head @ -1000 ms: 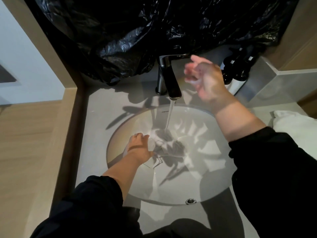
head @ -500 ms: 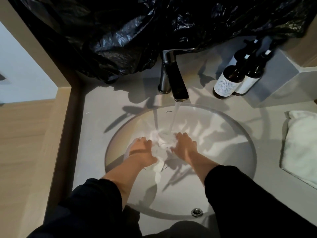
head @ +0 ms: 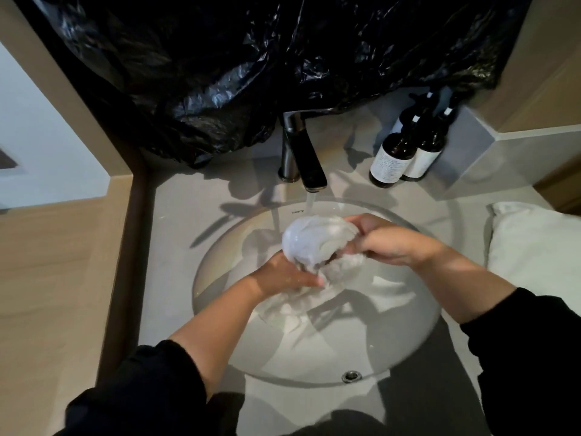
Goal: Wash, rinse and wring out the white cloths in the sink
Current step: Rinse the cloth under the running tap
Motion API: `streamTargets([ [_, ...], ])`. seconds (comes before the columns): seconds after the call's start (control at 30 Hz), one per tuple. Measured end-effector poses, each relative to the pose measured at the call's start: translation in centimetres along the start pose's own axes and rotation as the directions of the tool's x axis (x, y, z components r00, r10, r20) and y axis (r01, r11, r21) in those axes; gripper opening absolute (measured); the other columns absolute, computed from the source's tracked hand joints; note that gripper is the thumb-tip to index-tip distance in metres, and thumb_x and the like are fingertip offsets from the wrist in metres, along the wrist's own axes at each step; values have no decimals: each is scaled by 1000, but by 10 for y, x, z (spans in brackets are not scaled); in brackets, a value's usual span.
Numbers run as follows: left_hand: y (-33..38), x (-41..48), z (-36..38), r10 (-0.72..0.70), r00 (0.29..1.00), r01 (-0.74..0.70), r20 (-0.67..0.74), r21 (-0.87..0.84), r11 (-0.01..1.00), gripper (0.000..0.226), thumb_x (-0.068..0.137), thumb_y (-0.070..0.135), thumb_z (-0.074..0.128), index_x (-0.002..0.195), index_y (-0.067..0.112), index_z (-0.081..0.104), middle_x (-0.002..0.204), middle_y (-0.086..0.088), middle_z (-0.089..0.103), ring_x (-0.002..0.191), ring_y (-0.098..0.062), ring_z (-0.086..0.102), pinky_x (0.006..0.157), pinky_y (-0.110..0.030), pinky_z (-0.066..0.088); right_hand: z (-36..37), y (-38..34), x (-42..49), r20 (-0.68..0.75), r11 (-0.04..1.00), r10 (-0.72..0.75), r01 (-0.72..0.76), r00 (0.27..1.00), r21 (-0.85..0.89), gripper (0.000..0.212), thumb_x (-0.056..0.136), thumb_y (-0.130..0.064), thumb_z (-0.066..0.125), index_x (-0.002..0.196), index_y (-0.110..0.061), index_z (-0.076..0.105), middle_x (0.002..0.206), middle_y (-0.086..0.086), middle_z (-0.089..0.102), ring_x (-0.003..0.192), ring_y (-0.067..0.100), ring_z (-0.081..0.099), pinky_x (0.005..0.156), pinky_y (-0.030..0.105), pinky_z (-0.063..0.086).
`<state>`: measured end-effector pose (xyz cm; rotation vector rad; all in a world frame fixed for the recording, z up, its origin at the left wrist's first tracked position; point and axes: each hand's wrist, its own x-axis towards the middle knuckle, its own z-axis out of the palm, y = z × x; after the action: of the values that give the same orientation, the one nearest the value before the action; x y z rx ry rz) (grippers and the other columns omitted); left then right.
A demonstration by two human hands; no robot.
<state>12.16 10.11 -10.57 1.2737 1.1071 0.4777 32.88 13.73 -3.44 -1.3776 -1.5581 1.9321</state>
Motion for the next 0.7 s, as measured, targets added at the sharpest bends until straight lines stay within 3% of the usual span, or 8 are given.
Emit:
streamTargets([
  [0.13,8,-7,-14,-40,999,39,-22,-60,997,64,63,39,86,120,30,57,116,1,66,108,-19,62,98,-39,49,-7,-15,-15,-81,1000,-16,15,997,-8,33,78,21,56,102,0,64,83,10,72,74,16,70,68,24,57],
  [0.3,24,-16,-48,51,990,-60,-128,-64,996,38,77,2,74,112,12,63,103,-5,69,97,-23,66,84,-30,53,-12,-29,-30,-271,945,-5,-84,963,-317,28,75,15,63,84,-12,65,72,2,66,54,5,61,48,16,46],
  [0.37,35,-14,-61,122,987,-122,-102,0,993,42,73,3,76,111,18,65,106,-5,69,96,-19,67,85,-29,52,-18,-36,-33,-246,836,63,-186,967,-516,28,78,0,69,102,-13,64,88,5,69,70,13,65,61,23,52],
  [0.43,43,-11,-75,107,992,-96,-60,168,981,57,63,21,80,117,29,63,117,-1,65,105,-17,64,94,-32,50,-28,-44,-33,-264,614,146,-296,953,-731,49,79,-16,73,125,-15,56,110,5,68,95,21,65,87,31,51],
  [0.5,43,-11,-76,38,999,-46,30,310,950,63,62,28,76,123,26,61,119,2,64,110,-16,60,99,-31,46,-33,-41,-29,-281,529,157,-321,947,-786,48,80,-19,73,125,-18,56,112,5,66,97,21,62,89,31,47],
  [0.6,23,-6,-58,-62,998,62,-3,18,998,67,58,19,74,123,17,60,124,-8,64,117,-26,57,105,-39,41,-30,-9,-11,-238,793,110,-230,965,-564,38,73,-8,73,109,-8,62,98,13,64,85,22,57,74,32,44],
  [0.63,12,-1,-53,-105,993,93,-54,-182,979,70,57,16,74,125,13,59,125,-14,63,115,-30,58,104,-43,42,-30,8,-2,-215,926,121,-188,969,-327,46,68,-9,74,111,-3,62,100,18,62,86,25,57,74,33,45],
  [0.7,2,6,-38,-212,977,159,-39,-535,830,65,69,26,72,130,8,57,121,-17,64,106,-32,62,96,-44,46,-18,30,20,-179,984,141,-118,974,133,66,60,-16,79,120,1,57,108,22,59,91,28,55,74,33,46],
])
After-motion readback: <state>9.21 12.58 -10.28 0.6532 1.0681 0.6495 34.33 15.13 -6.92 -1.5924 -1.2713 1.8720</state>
